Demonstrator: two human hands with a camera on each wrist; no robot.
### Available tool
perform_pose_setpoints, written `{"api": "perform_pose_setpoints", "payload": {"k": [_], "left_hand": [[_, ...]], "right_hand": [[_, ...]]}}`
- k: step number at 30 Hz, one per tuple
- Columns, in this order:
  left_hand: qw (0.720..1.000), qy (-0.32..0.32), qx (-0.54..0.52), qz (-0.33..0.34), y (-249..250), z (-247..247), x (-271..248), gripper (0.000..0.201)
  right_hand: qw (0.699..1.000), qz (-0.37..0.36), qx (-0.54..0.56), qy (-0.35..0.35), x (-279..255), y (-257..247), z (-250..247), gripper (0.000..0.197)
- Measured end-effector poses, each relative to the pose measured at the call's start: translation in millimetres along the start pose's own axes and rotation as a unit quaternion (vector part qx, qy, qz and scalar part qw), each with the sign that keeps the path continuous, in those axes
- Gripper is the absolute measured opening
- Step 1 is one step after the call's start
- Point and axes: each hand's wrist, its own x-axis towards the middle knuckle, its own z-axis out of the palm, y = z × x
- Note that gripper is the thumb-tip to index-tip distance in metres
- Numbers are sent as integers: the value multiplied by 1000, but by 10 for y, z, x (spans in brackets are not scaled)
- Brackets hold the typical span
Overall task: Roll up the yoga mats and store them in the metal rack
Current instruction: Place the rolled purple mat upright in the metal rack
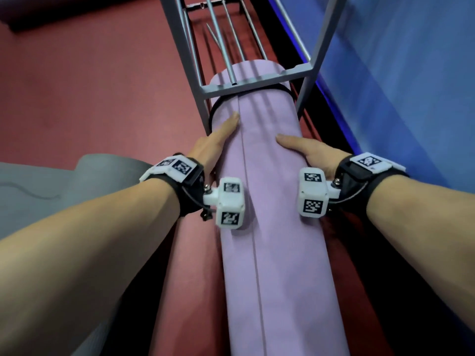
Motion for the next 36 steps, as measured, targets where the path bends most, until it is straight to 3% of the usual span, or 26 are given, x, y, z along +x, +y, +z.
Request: {"api": "perform_pose_setpoints", "payload": {"k": [3,6,9,13,14,17,19,21,23,26,30,33,36], "left_hand": [[997,-65,35,-38,-290,-82,-290,102],[989,-120,29,-77,-587,-25,-515,94],[996,-70,41,-47,-611,77,-476,99],[998,20,55,28,-338,136,-279,104],[997,35,51,38,-248,137,-235,106],[998,45,42,33,-107,96,-178,121],[1000,-7,19,9,-126,50,-234,132],[998,-55,16,-3,-207,58,-380,119],[997,-70,21,-14,-317,95,-507,95],[997,-72,35,7,-387,199,-549,92],[995,-25,39,92,-245,394,-443,62],[990,5,50,130,-145,464,-301,70],[987,29,49,153,-70,385,-215,61]], "right_hand": [[994,-46,-25,98,146,-155,39,97],[979,-91,-62,171,300,-214,-49,105],[983,-83,-97,134,190,-181,-87,103],[993,-5,-112,25,-210,14,-47,54],[995,5,-98,5,-257,85,-42,55],[995,-3,-90,31,-255,106,-6,85],[989,-38,-111,92,-127,19,-19,108],[977,-78,-129,149,-32,-105,4,119],[961,-114,-149,202,-73,-241,91,118],[943,-160,-155,249,-76,-345,1,116],[957,-98,-197,189,-84,-212,-201,122],[949,-23,-271,159,-85,-3,-259,141],[959,14,-253,126,-28,145,-278,135]]}}
